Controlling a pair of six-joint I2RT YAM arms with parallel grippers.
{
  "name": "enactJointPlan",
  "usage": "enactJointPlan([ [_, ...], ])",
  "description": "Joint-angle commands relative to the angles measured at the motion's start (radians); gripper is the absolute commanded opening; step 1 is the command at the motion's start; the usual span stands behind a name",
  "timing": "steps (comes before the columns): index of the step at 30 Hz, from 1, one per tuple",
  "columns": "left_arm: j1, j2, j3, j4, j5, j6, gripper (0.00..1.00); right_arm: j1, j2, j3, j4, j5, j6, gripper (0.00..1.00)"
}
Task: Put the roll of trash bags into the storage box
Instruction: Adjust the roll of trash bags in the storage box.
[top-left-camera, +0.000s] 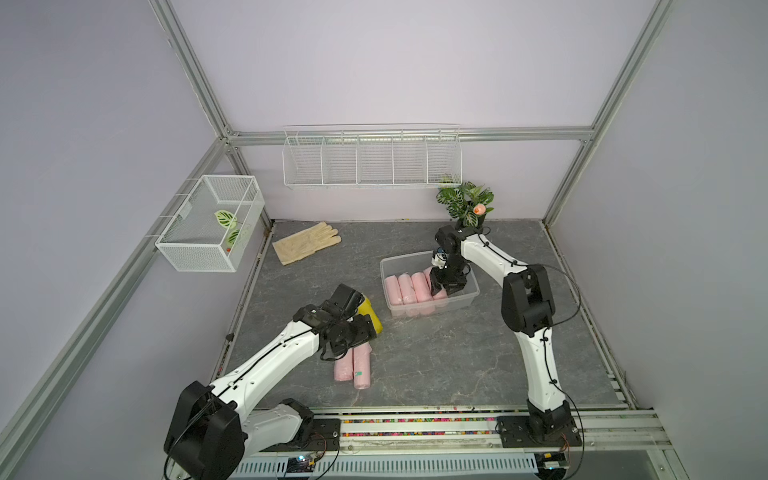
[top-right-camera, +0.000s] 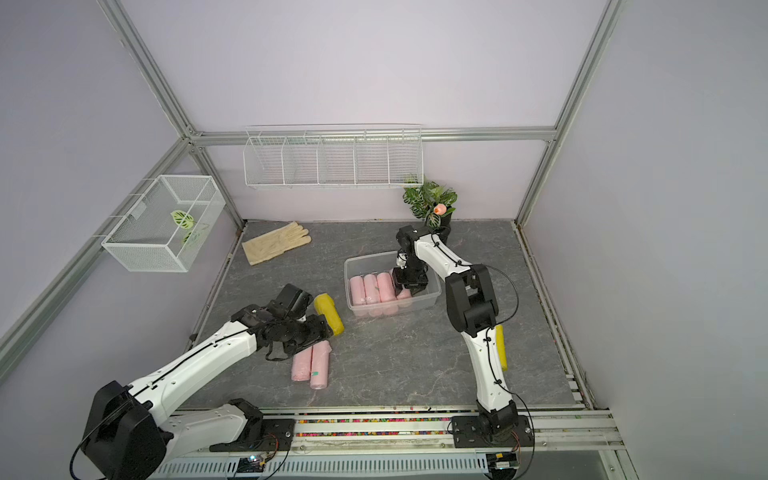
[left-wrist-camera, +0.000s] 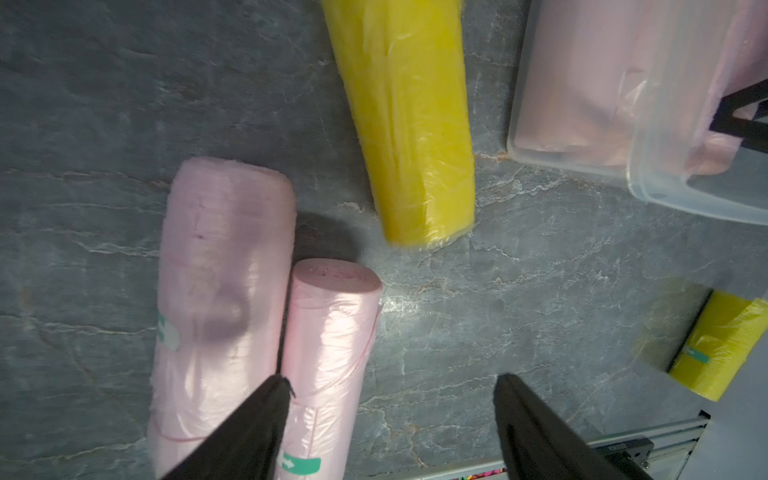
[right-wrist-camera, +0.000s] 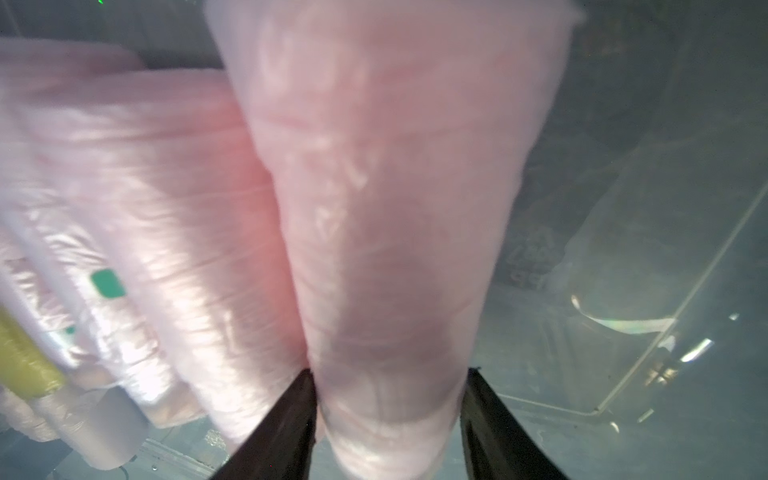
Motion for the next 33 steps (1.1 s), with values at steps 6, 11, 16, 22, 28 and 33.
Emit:
enactJointPlan([
  [6, -0.001, -0.015, -0.007, -0.003, 0.001, -0.003, 0.82, 0.005, -0.072, -0.015, -0.076, 0.011, -0.056, 0.59],
  [11, -0.001, -0.015, -0.014, -0.013, -0.003, -0.007, 0.82, 0.004, -0.074, 0.03, -0.109, 0.047, -0.058, 0.71],
  [16, -0.001, -0.023, -0.021, -0.034, -0.019, -0.015, 0.84, 0.003, -0.091, 0.087, -0.13, 0.076, -0.052, 0.76],
  [22, -0.003, -0.023, -0.024, -0.056, -0.031, -0.017, 0.84, 0.007, -0.172, 0.094, -0.119, 0.076, -0.028, 0.79],
  [28, -0.002, -0.027, -0.018, -0.064, -0.035, -0.01, 0.84, 0.034, -0.254, 0.05, -0.1, 0.08, -0.011, 0.8],
  [33, -0.004, -0.007, -0.039, -0.054, -0.001, 0.003, 0.84, 0.067, -0.315, -0.029, -0.071, 0.084, 0.004, 0.81],
])
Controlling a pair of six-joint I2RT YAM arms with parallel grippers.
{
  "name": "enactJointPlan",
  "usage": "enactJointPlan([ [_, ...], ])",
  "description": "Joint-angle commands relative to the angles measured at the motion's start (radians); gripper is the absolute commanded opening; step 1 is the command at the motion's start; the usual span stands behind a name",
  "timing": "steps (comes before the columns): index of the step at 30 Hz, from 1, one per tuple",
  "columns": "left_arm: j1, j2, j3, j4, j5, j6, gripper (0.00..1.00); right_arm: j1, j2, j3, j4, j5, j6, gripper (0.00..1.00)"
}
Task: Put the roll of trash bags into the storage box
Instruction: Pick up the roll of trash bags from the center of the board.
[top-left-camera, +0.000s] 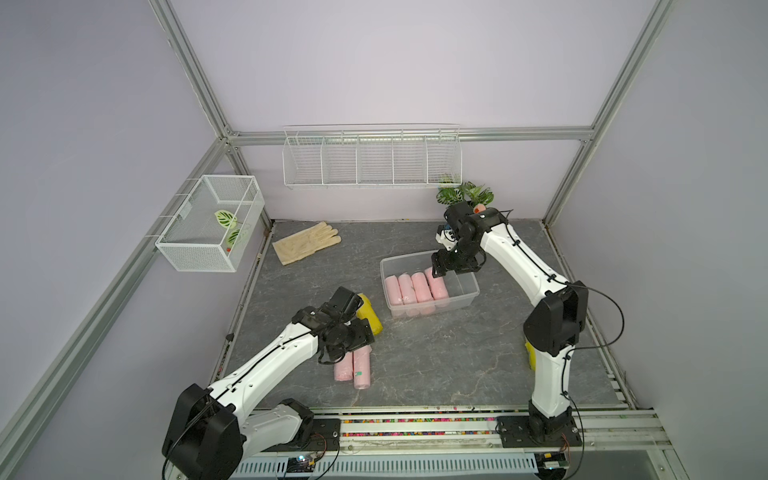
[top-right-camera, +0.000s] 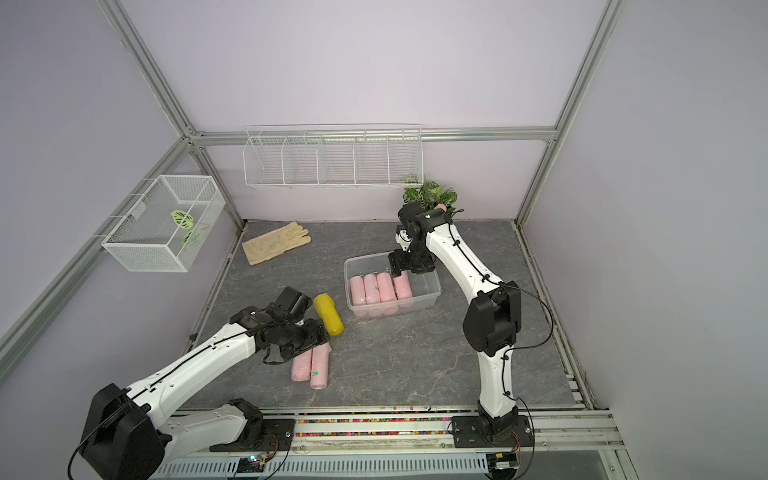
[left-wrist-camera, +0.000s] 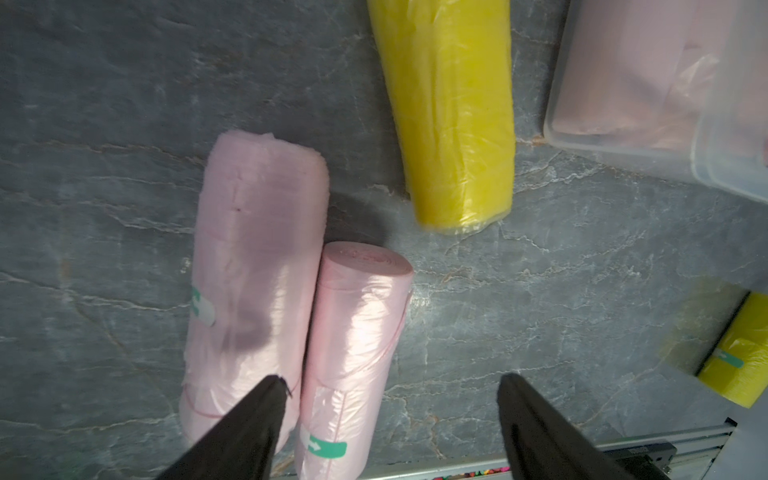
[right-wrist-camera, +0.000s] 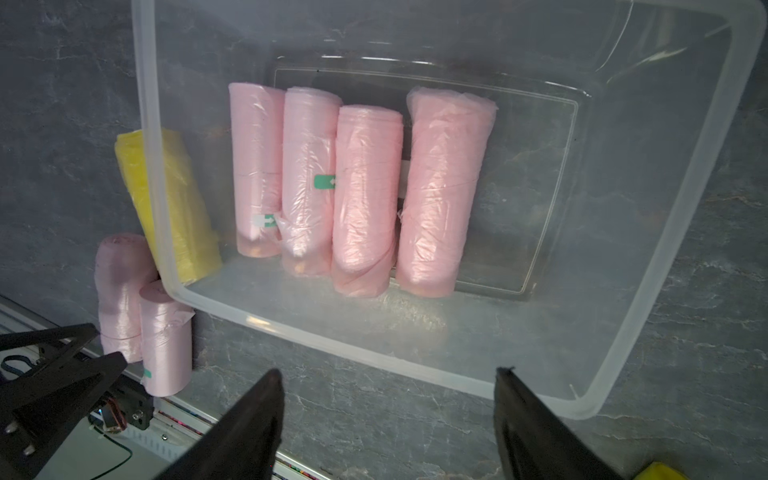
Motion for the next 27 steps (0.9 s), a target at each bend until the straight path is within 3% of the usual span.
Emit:
enactJointPlan([
  [1, -0.009, 0.012, -0.029, -0.002, 0.018, 0.004, 0.84, 0.022, -0.043, -0.079, 0.023, 0.008, 0.026, 0.81],
  [9, -0.065, 0.086, -0.032, 0.018, 0.029, 0.004, 0.84, 0.022, -0.123, -0.213, 0.071, 0.01, 0.04, 0.82],
  [27, -0.149, 0.203, -0.028, 0.11, 0.055, -0.031, 0.84, -0.001, -0.188, -0.3, 0.098, 0.014, 0.044, 0.83],
])
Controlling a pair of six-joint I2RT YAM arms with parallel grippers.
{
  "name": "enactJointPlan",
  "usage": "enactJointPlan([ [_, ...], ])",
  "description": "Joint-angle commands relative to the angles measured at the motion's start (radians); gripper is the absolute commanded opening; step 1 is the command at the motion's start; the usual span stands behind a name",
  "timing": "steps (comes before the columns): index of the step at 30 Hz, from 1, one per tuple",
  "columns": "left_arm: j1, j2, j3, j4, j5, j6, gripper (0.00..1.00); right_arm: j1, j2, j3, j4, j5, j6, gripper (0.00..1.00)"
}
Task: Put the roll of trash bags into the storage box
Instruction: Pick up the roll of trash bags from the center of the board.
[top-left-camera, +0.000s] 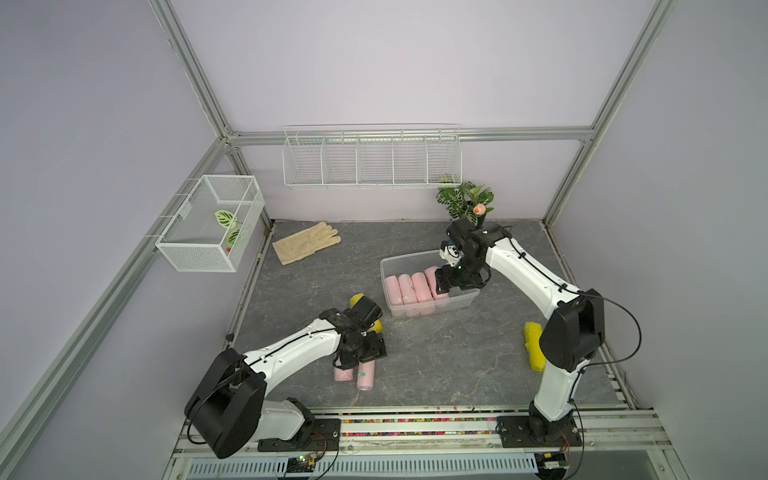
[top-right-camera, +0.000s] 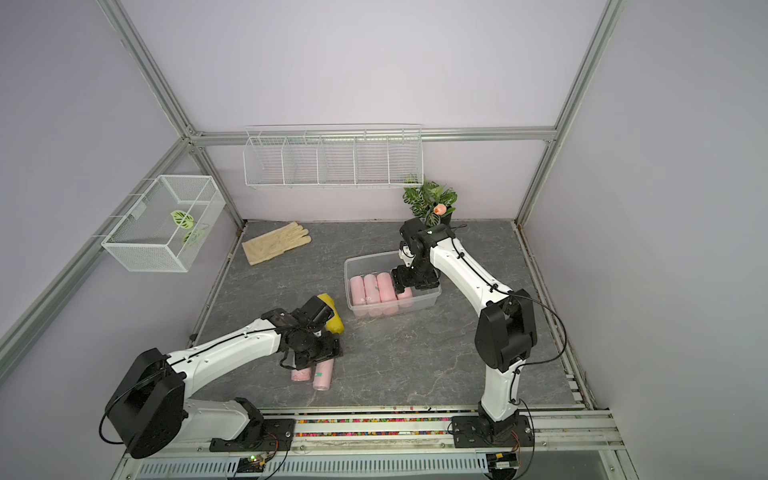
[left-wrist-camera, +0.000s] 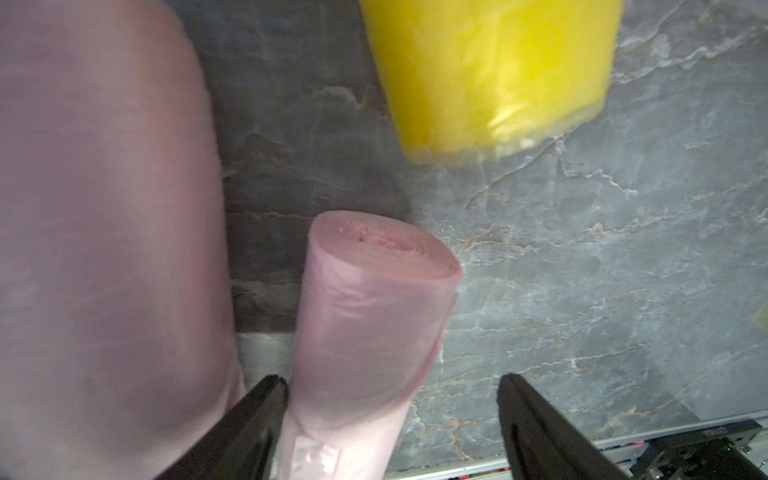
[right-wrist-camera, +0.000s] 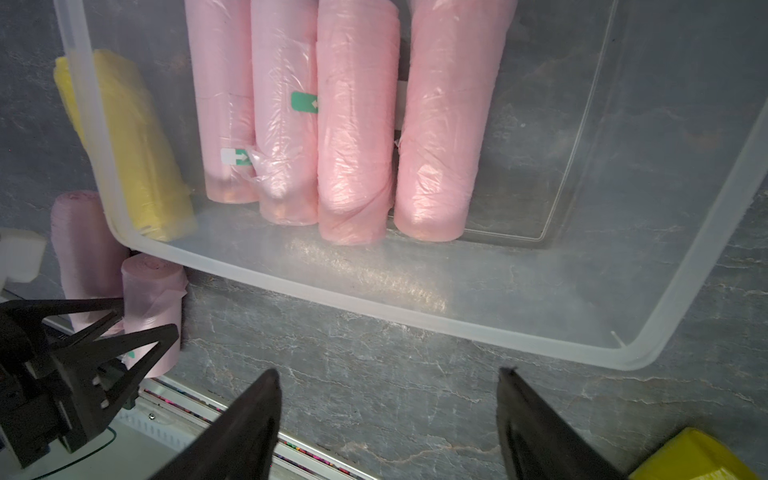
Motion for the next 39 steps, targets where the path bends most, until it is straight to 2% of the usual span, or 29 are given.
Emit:
enactJointPlan([
  [1, -0.017, 0.033, 0.013, 0.033, 0.018, -0.01, 0.84, -0.014, -0.054, -0.029, 0.01, 0.01, 0.015, 0.83],
  [10, -0.057, 0.134, 0.077, -0.015, 0.003, 0.033, 0.84, -0.033, -0.101, -0.07, 0.01, 0.022, 0.015, 0.83],
  [21, -0.081, 0.155, 0.104, -0.138, -0.056, 0.147, 0.82, -0.056, -0.111, -0.111, 0.032, 0.014, 0.011, 0.83],
  [30, -0.103, 0.22, 0.126, -0.147, -0.073, 0.193, 0.7, -0.062, -0.11, -0.122, 0.041, 0.012, 0.014, 0.83],
  [35, -0.135, 0.259, 0.15, -0.163, -0.1, 0.198, 0.57, -0.064, -0.11, -0.122, 0.041, 0.014, 0.016, 0.83],
  [39, -0.146, 0.259, 0.152, -0.154, -0.093, 0.186, 0.51, -0.071, -0.118, -0.125, 0.036, 0.018, 0.016, 0.83],
])
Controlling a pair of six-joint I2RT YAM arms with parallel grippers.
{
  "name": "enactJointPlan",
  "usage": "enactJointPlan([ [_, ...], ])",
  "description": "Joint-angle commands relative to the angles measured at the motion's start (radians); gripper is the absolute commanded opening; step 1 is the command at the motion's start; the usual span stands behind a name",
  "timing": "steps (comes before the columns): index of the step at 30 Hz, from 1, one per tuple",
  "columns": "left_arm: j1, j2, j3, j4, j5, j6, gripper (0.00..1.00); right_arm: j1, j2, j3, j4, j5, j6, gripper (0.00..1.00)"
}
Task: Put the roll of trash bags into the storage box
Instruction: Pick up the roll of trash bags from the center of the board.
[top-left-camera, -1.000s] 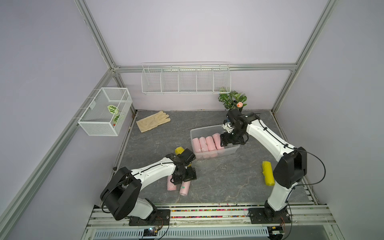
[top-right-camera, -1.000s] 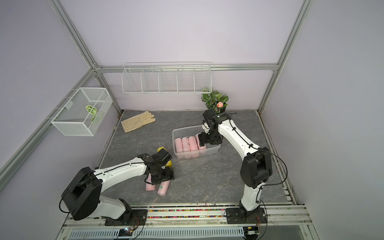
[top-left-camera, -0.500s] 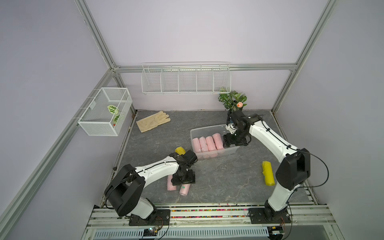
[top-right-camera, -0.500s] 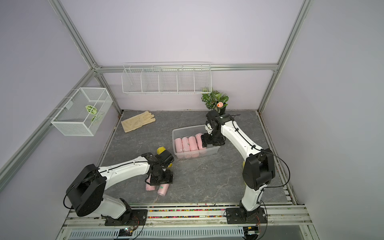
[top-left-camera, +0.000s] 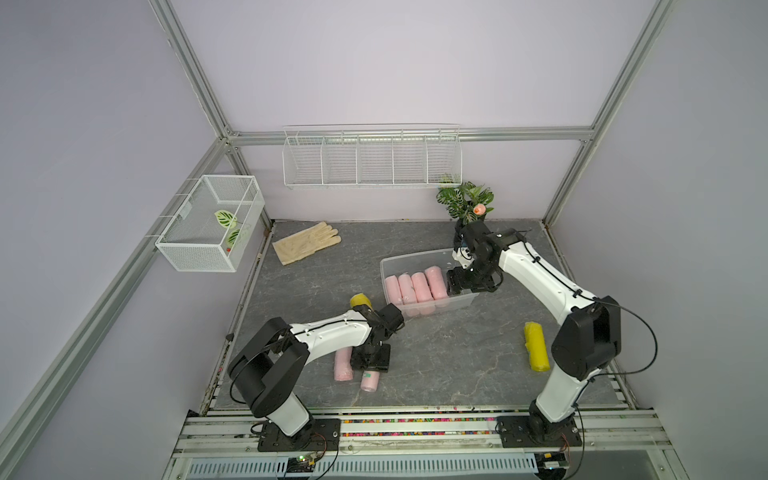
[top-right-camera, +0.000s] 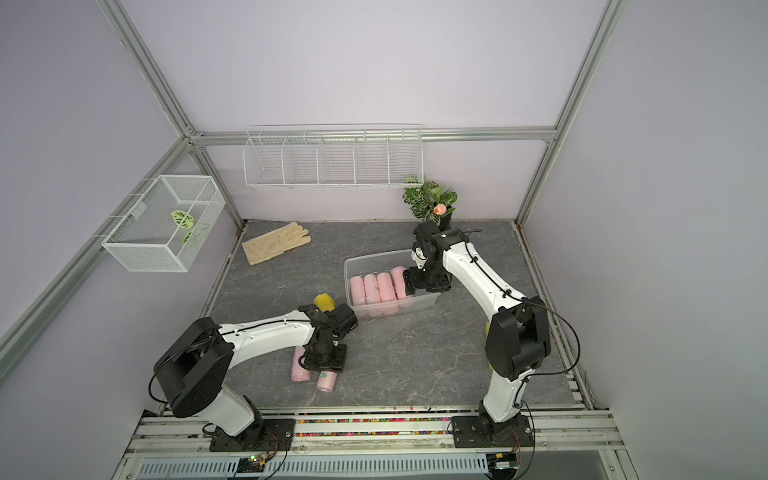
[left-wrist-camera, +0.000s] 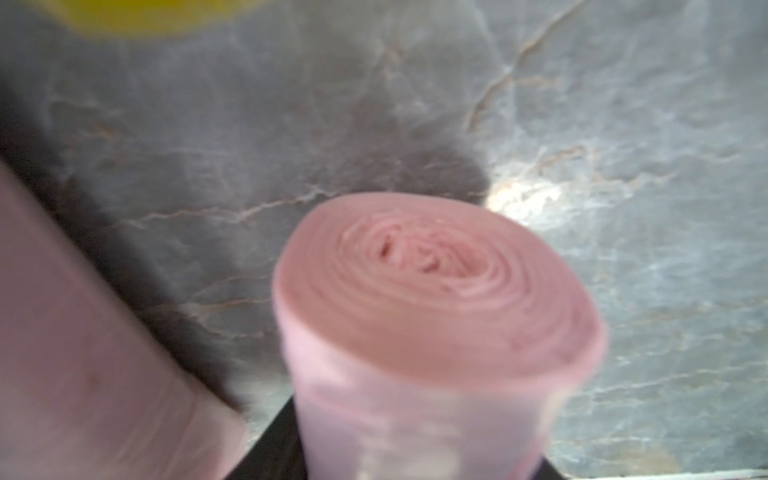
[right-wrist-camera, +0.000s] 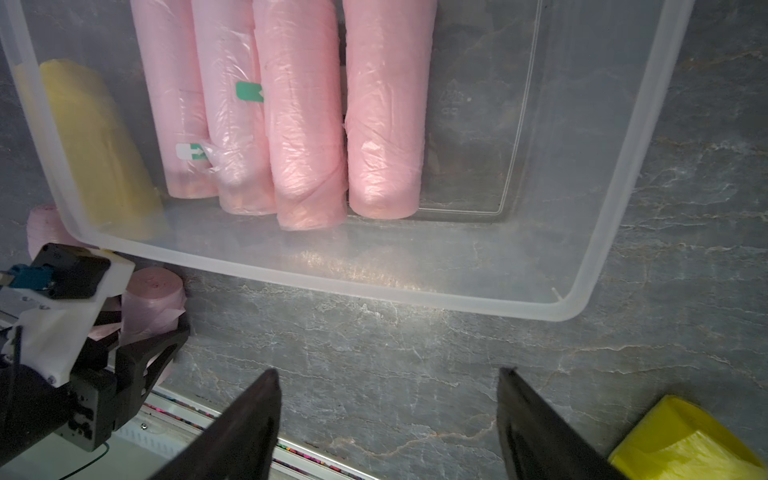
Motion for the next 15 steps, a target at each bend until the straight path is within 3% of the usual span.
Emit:
enactJointPlan([
  [1, -0.008, 0.001, 0.02, -0.009, -0.014, -0.008, 0.51, -0.014, -0.037, -0.016, 0.001, 0.009, 0.013, 0.83],
  [15, -0.007, -0.061, 0.106, -0.004, 0.019, -0.042, 0.47, -0.131, -0.104, -0.035, 0.003, -0.002, -0.004, 0.83],
])
